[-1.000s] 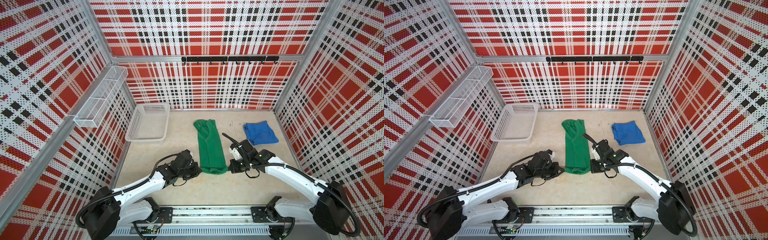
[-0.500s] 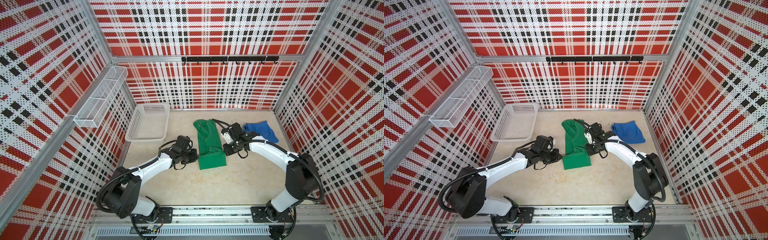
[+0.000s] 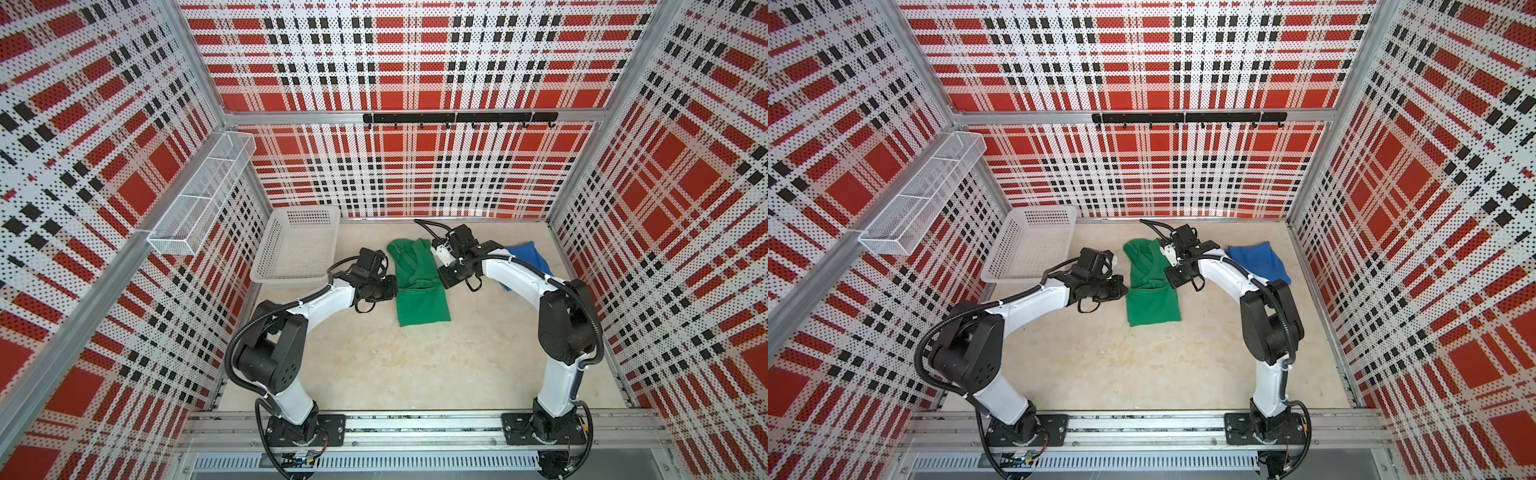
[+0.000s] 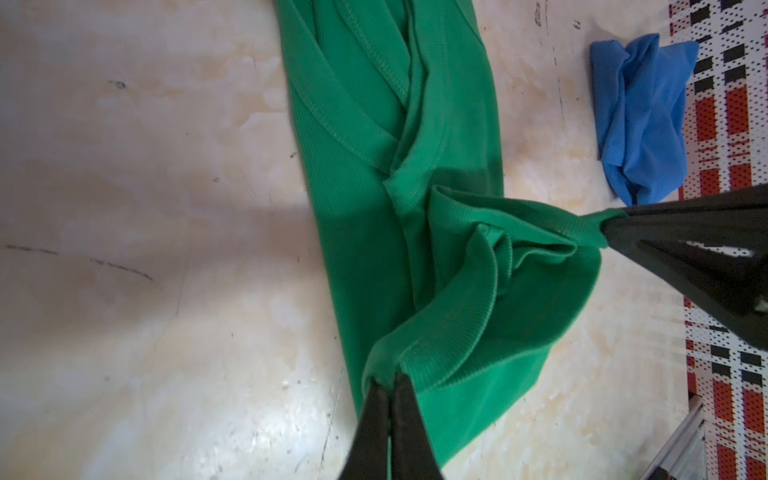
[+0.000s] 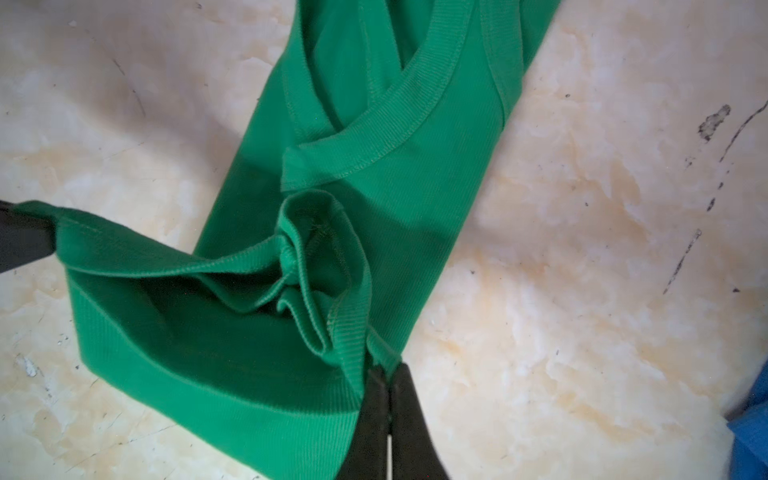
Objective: Fold and stack the tank tops
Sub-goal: 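Lift the near end and fold it away from the robot with both grippers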
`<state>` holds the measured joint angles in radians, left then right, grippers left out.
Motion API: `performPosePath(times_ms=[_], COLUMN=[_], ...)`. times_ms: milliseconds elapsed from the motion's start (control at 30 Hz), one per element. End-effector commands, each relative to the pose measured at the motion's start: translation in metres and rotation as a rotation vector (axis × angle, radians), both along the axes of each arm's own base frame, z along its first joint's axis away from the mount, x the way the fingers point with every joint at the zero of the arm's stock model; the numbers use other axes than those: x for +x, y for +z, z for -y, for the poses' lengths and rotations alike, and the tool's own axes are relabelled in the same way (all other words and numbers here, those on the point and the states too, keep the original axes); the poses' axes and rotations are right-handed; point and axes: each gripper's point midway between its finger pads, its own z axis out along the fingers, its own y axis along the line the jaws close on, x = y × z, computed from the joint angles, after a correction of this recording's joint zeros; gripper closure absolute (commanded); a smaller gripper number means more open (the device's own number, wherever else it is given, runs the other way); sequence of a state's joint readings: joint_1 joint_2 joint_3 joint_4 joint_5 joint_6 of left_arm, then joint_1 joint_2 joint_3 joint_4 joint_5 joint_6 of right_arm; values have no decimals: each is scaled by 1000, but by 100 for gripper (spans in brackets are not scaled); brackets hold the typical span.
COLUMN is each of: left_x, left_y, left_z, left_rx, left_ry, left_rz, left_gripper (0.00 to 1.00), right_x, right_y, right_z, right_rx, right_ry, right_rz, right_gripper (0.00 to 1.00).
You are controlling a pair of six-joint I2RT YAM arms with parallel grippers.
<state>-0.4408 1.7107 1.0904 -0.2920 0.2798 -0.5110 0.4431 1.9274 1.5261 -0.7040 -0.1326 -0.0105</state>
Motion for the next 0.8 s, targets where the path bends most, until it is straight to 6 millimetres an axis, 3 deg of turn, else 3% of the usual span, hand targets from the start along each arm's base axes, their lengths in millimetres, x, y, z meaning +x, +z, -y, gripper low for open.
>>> performPosePath(times_ms=[0,33,67,133,200,300,400,600,767], left_x=[26,34,43,60,72,75,60,27,21], left_y=[0,-2,-1,8,21,36,38,9,-11], left_z=[-1,-2,-2,-2,-2,-5,-9,1,33], left_rx=[-1,-2,-8,-26,-33,-28,-14,-31,-30], left_ry=[4,11,17,27,41,51,68,87,40], left_rz=[54,60,72,114,150,178,178,140,115], left_gripper=[100,93,75,54,47,44,44,44,45], right_x=[22,26,32,43,51,49,34,3,-1], right_y=[-9,-11,-11,-4,10,23,24,9,-17], right_z=[11,13,16,18,24,33,35,12,6], right_rx=[6,10,25,72,108,121,144,328,379], right_ry=[-26,-43,-59,-87,-120,-149,-153,-115,-146], right_rz=[6,3,4,26,62,90,86,-2,-61], right_gripper=[90,83,72,59,47,45,46,49,39])
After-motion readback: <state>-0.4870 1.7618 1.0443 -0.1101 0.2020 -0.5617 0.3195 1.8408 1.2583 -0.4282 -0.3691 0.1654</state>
